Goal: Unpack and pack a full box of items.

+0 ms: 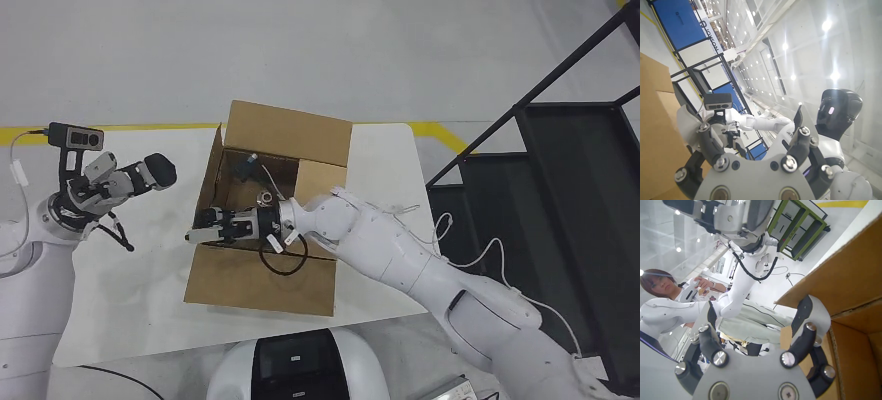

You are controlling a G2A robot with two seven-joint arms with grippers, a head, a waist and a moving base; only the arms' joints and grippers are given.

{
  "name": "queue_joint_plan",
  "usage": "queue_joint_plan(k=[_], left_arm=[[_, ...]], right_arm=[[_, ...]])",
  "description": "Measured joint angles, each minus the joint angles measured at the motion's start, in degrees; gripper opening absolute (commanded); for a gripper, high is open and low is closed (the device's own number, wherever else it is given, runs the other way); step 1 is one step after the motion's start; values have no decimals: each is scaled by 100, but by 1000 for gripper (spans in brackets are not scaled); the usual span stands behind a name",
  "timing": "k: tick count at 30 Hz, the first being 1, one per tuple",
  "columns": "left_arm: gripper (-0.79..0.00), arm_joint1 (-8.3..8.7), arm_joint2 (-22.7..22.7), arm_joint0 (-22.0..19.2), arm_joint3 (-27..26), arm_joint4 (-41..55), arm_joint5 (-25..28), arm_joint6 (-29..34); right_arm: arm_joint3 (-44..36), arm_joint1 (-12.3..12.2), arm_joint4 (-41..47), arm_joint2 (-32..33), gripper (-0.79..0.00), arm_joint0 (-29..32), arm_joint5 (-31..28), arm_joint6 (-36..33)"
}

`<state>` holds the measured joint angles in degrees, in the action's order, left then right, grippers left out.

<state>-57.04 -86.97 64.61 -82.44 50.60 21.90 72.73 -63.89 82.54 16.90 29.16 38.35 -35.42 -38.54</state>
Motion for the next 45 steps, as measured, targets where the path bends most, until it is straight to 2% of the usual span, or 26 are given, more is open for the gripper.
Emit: queue_joint_plan(k=[6,12,18,22,26,29,35,40,45], left_arm=[[0,-8,200,-178,135,-526,-139,-97],[0,1,304,-358,425,-1524,93,-525],[0,-12,454,-442,667,-2114,211,-892],[0,-15,444,-404,644,-2154,248,-1086],[0,12,405,-372,735,-2687,206,-1412],[0,14,470,-399,919,-3135,62,-1714],[0,-48,815,-584,1476,-3498,-66,-1941],[0,-153,1280,-864,2014,-3532,-123,-1798],[0,-200,1523,-969,2210,-3334,-132,-1251]], right_arm=[[672,379,128,-292,0,-291,-211,-83],[1107,558,274,-302,0,-360,-444,-272],[1146,628,331,-223,0,-354,-461,-482],[1119,665,341,-173,0,-335,-438,-573],[1110,662,269,-57,0,-329,-423,-587],[932,585,229,116,0,-254,-424,-669],[231,212,58,806,0,189,-279,-835],[-778,-213,-401,1687,0,890,168,-842],[-1915,-530,-756,2495,0,1701,669,-895]])
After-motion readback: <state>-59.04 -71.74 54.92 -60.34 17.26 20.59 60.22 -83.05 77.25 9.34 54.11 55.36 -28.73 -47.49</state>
